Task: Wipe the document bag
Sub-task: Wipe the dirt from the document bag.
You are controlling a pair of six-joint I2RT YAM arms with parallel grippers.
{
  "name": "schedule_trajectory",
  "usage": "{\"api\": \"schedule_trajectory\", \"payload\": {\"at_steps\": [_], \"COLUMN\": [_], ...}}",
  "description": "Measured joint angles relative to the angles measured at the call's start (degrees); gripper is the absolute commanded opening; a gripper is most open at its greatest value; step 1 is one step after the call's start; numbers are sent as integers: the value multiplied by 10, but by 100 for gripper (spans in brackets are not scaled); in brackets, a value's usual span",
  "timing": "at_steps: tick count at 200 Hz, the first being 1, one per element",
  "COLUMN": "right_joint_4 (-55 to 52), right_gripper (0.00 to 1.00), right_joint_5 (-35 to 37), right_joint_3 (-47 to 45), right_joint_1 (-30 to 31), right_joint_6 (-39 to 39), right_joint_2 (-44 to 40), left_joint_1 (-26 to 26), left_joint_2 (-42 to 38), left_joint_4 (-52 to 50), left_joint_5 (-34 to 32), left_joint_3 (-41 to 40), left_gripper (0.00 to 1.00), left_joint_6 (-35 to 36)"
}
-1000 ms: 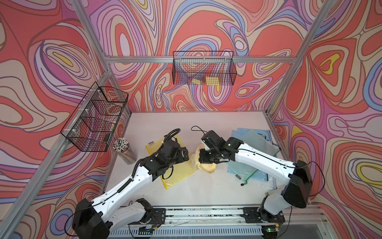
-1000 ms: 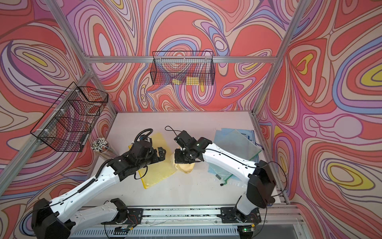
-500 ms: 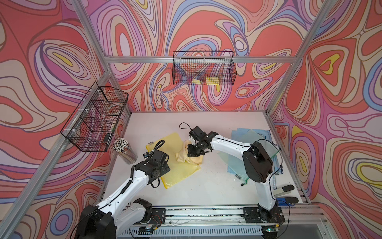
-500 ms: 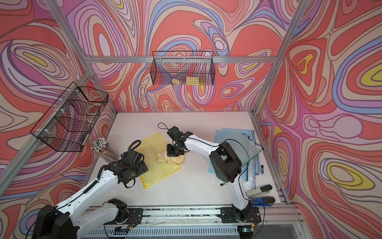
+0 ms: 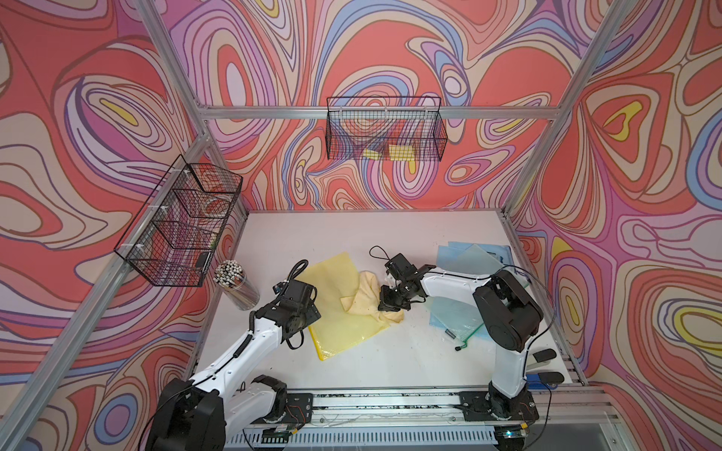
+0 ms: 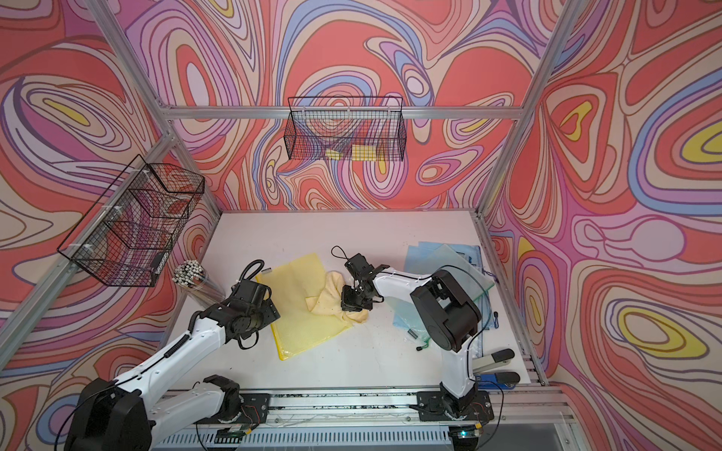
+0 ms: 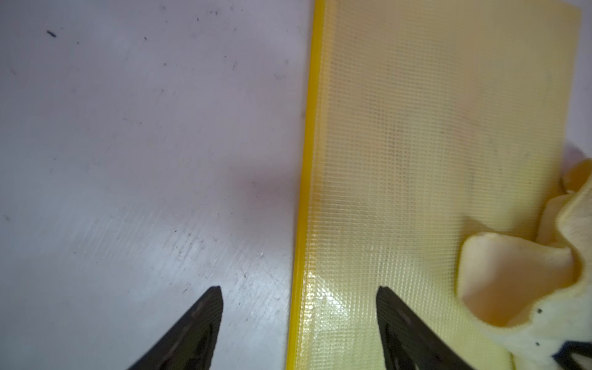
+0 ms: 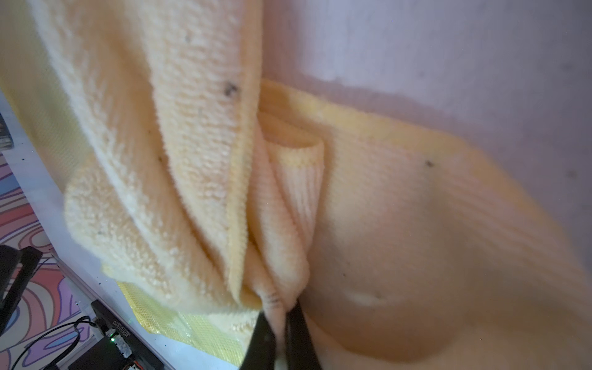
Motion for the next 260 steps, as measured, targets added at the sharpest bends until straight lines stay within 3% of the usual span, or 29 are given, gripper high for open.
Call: {"api": "schedule_trajectory", "payload": {"at_steps": [146,210,260], "right_joint_4": [31,32,30], "right_gripper": [0,0,0], "right_joint_5": [1,1,3], "right_joint_3": [-49,-52,-56], "right_joint_1": [0,0,0], "right_joint_6": [25,28,29], "right_joint_2": [-34,-35,-39], "left_joint_1": [16,18,18], "left_joint_2": [122,141,156], "left_joint_4": [116,150,181], "left_joint_5": [40,45,58], "left_joint_3": [-16,-19,-19], "left_gripper": [44,29,1], "left_joint_6": [33,35,36]}}
